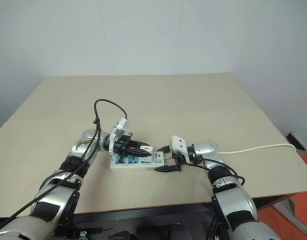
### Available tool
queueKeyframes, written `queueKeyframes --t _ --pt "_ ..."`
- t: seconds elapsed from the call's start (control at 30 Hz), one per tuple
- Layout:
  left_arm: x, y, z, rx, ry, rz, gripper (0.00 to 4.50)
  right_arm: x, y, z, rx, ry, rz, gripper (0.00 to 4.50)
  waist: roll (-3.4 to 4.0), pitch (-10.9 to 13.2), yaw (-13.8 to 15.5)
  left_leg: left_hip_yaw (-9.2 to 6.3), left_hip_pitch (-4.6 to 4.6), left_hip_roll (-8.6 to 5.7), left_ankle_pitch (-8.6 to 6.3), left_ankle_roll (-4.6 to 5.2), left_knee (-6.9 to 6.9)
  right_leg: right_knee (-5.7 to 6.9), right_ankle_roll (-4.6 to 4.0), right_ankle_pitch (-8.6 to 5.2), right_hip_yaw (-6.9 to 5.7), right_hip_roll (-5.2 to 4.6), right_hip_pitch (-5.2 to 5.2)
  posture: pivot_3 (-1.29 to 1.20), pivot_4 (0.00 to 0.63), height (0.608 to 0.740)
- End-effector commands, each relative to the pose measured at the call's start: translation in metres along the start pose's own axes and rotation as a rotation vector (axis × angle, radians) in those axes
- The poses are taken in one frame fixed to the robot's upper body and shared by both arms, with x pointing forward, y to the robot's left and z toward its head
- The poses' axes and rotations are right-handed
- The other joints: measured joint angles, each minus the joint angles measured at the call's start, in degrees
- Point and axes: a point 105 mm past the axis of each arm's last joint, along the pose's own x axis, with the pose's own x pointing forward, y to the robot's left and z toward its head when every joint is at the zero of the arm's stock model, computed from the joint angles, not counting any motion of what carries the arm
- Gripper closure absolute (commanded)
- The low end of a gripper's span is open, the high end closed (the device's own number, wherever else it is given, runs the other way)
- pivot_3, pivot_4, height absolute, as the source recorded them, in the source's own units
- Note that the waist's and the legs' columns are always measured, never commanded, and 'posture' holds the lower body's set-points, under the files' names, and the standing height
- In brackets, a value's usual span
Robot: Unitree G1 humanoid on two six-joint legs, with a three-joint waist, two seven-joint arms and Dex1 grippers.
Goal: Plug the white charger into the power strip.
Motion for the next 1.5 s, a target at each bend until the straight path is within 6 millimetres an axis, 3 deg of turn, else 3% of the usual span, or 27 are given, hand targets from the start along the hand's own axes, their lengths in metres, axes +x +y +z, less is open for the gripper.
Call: queueKeyframes --t 0.03,0.93,1.2,1.5 --pt "-0.003 0.004 -0.003 0.016 0.034 0.046 3.49 0.0 0.012 -0.027 0.065 0.102 0.007 1.09 0.0 0.0 0.0 0.0 0.02 0.0 0.0 0.0 0.0 0.0 0.0 0.0 0.0 0.0 0.01 0.0 0.15 0.74" --pt "-0.01 -0.004 -0.014 0.058 0.071 0.07 3.49 0.004 0.013 -0.028 0.06 0.101 0.008 1.09 0.01 -0.2 -0.3 0.01 0.15 0.12 0.0 -0.01 -0.14 -0.04 -0.01 -0.02 0.05 0.03 0.04 0.0 0.15 0.74" --pt "-0.017 -0.014 -0.035 0.047 0.08 0.096 3.49 0.002 0.015 -0.029 0.059 0.101 0.01 1.09 0.0 -0.3 -0.3 0.02 0.2 0.19 -0.01 -0.01 -0.22 -0.07 -0.04 -0.04 0.07 0.01 0.05 0.0 0.15 0.74" --pt "-0.019 -0.011 -0.056 0.076 0.187 0.113 3.49 0.002 0.014 -0.028 0.058 0.102 0.008 1.09 -0.04 -0.7 -0.2 0.05 0.35 0.18 -0.01 -0.02 -0.5 -0.18 -0.12 -0.09 0.07 0.01 0.08 0.0 0.15 0.74"
